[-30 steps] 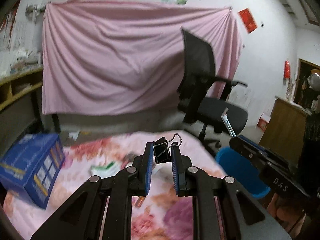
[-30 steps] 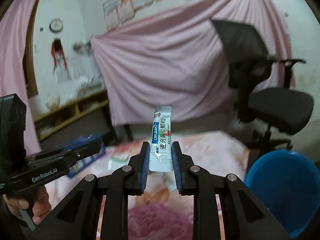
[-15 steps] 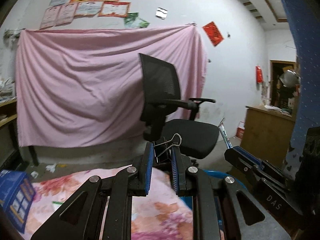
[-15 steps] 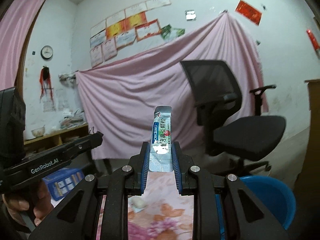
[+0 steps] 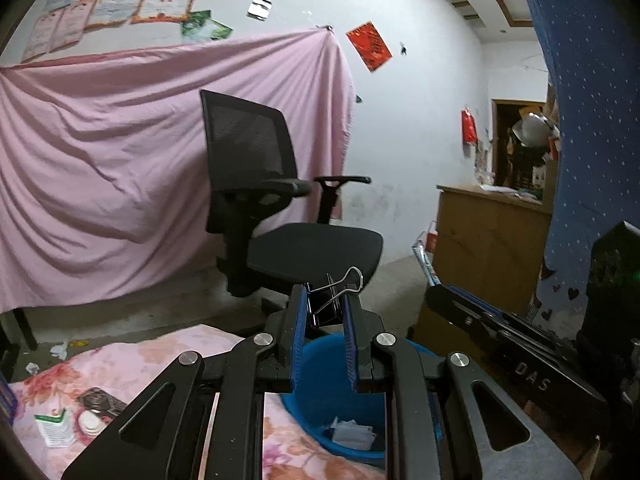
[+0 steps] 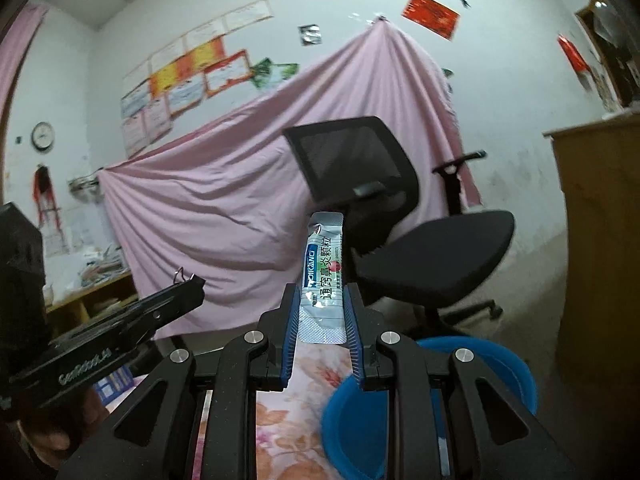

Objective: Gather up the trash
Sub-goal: 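Carry the binder clip and white sachet with both tools over the blue bucket, then open both tools to drop the clip and sachet into the bucket, then move both open tools back over the trash on the table, then grasp the orange battery with the left tool while the right tool grasps the white soap bar, then carry the battery and soap bar with both tools over the blue bucket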

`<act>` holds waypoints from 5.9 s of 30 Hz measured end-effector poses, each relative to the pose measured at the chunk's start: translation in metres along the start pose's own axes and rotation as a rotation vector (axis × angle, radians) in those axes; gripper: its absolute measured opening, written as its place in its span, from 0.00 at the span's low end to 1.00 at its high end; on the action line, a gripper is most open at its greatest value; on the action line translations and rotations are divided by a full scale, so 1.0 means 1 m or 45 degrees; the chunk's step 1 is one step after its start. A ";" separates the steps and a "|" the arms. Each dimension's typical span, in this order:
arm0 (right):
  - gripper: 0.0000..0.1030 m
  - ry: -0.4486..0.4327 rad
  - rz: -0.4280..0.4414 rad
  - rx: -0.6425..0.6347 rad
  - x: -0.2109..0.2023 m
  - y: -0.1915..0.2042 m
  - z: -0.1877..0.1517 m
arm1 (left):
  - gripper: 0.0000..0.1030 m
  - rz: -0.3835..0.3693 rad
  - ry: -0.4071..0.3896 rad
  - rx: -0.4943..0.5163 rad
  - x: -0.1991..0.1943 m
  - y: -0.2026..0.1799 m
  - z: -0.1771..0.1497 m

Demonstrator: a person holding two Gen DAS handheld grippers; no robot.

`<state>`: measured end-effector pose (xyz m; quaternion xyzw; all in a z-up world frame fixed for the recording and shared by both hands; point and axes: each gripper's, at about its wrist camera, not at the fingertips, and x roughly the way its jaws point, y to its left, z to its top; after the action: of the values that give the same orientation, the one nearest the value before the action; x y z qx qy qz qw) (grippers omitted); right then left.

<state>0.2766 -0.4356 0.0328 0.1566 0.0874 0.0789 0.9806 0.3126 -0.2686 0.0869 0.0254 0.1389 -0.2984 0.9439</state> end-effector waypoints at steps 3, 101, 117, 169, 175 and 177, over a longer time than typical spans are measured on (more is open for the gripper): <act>0.20 0.042 -0.043 0.029 0.003 -0.010 -0.001 | 0.14 -0.017 0.055 -0.007 0.018 -0.005 -0.003; 1.00 0.375 0.338 -0.524 0.096 0.176 -0.085 | 0.98 0.705 0.094 -0.274 -0.167 0.189 -0.126; 0.53 0.858 0.241 -0.417 0.166 0.153 -0.110 | 0.36 0.163 0.655 -0.359 -0.073 0.203 -0.145; 0.27 0.132 0.491 -0.227 0.048 0.123 -0.034 | 0.07 0.488 -0.028 -0.209 -0.112 0.121 -0.054; 0.27 -0.054 0.452 -0.189 0.021 0.105 -0.012 | 0.07 0.442 -0.132 -0.114 -0.114 0.086 -0.029; 0.27 -0.094 0.434 -0.182 0.014 0.100 -0.008 | 0.07 0.422 -0.162 -0.081 -0.113 0.075 -0.022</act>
<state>0.2754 -0.3368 0.0554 0.1019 0.0179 0.2440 0.9642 0.2619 -0.1411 0.0948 -0.0010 0.0821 -0.1350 0.9874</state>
